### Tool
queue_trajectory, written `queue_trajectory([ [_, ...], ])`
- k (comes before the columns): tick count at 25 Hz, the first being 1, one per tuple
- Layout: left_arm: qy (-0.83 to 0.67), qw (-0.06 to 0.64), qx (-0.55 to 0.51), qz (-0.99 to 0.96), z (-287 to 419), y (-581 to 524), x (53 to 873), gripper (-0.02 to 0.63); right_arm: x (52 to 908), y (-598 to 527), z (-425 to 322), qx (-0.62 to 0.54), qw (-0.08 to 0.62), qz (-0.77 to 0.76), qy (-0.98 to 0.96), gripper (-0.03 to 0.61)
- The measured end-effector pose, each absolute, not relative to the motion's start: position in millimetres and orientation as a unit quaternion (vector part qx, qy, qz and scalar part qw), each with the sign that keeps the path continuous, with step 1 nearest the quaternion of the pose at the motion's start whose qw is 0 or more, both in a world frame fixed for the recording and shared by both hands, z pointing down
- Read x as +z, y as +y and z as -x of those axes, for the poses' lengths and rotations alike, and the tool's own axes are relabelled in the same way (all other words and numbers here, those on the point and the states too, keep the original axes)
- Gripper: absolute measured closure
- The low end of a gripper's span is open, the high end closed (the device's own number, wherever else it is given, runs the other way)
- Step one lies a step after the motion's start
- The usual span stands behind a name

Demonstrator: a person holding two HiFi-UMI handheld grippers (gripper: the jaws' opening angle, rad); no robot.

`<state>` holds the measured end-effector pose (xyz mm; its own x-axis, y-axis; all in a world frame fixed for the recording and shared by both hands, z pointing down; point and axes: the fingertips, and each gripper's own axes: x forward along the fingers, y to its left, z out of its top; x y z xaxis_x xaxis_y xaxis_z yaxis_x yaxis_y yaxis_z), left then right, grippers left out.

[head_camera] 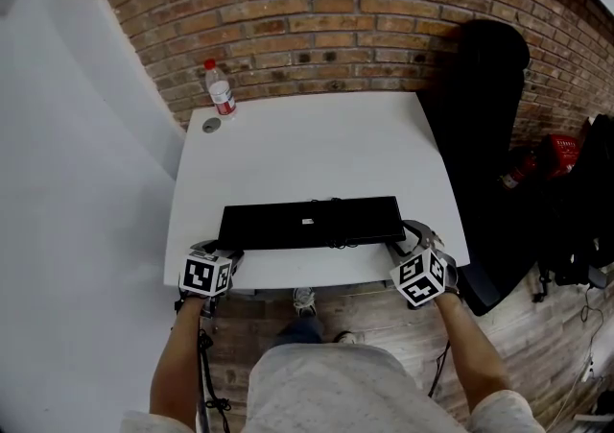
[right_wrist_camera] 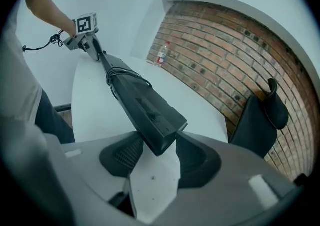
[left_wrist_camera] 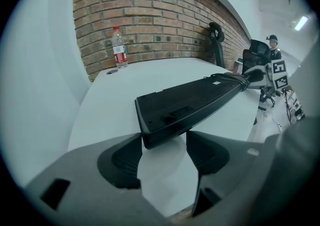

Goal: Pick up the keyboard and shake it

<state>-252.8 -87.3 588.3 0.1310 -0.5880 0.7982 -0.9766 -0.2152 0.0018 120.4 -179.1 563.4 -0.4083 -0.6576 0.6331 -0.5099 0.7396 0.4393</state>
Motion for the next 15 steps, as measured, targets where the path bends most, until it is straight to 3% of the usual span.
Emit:
queue_trajectory([
  [15, -0.557, 0.285, 0.356, -0.694, 248, -77, 592, 0.322, 579, -162, -127, -0.066, 0.455, -0.306, -0.833, 0.353],
])
